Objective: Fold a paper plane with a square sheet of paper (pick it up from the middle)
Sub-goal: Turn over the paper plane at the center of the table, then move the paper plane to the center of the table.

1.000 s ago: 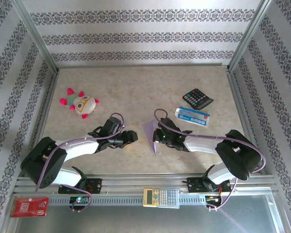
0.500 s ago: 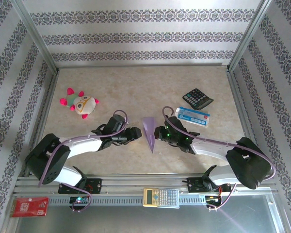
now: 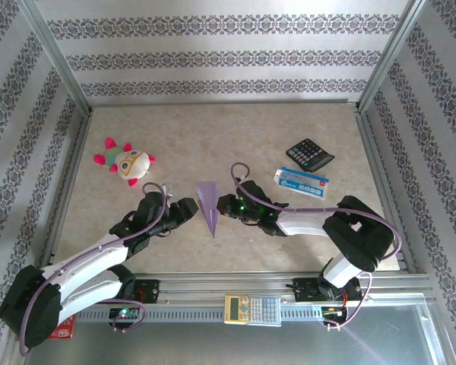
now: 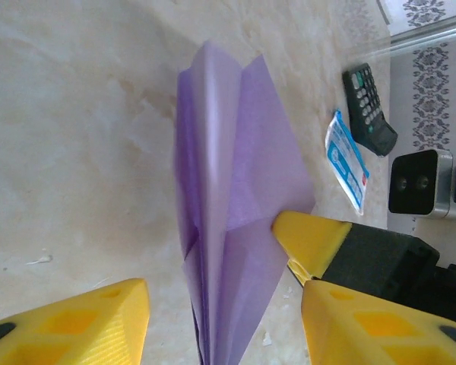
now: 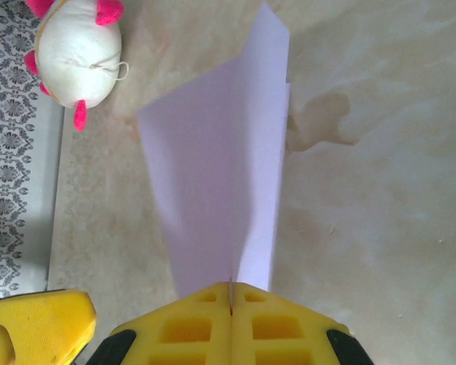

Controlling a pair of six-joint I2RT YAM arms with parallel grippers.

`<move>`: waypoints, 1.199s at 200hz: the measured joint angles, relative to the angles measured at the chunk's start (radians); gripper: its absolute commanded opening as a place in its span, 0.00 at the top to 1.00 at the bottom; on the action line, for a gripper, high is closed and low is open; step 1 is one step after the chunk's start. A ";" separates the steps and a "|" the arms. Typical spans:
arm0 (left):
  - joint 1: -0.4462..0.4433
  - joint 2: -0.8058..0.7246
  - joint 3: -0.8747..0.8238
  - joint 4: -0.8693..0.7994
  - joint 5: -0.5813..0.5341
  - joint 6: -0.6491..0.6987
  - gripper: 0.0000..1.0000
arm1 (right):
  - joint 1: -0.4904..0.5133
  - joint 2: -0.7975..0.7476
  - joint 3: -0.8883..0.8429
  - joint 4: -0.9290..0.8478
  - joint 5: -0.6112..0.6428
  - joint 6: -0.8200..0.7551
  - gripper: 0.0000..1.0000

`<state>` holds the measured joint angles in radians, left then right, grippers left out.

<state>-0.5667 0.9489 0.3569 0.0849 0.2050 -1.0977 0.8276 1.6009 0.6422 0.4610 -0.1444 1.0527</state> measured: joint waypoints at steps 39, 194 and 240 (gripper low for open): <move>0.035 0.089 -0.001 -0.010 0.043 -0.003 0.51 | 0.000 0.014 -0.001 0.055 -0.003 0.020 1.00; 0.142 0.414 0.061 0.151 0.302 0.046 0.62 | 0.000 0.036 -0.012 0.097 -0.003 0.026 1.00; 0.158 0.464 0.067 0.231 0.348 0.042 0.74 | 0.000 0.045 -0.013 0.108 -0.003 0.027 1.00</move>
<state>-0.4091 1.4132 0.4236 0.3157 0.5529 -1.0554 0.8276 1.6459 0.6296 0.5686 -0.1478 1.0794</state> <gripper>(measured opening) 0.280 0.049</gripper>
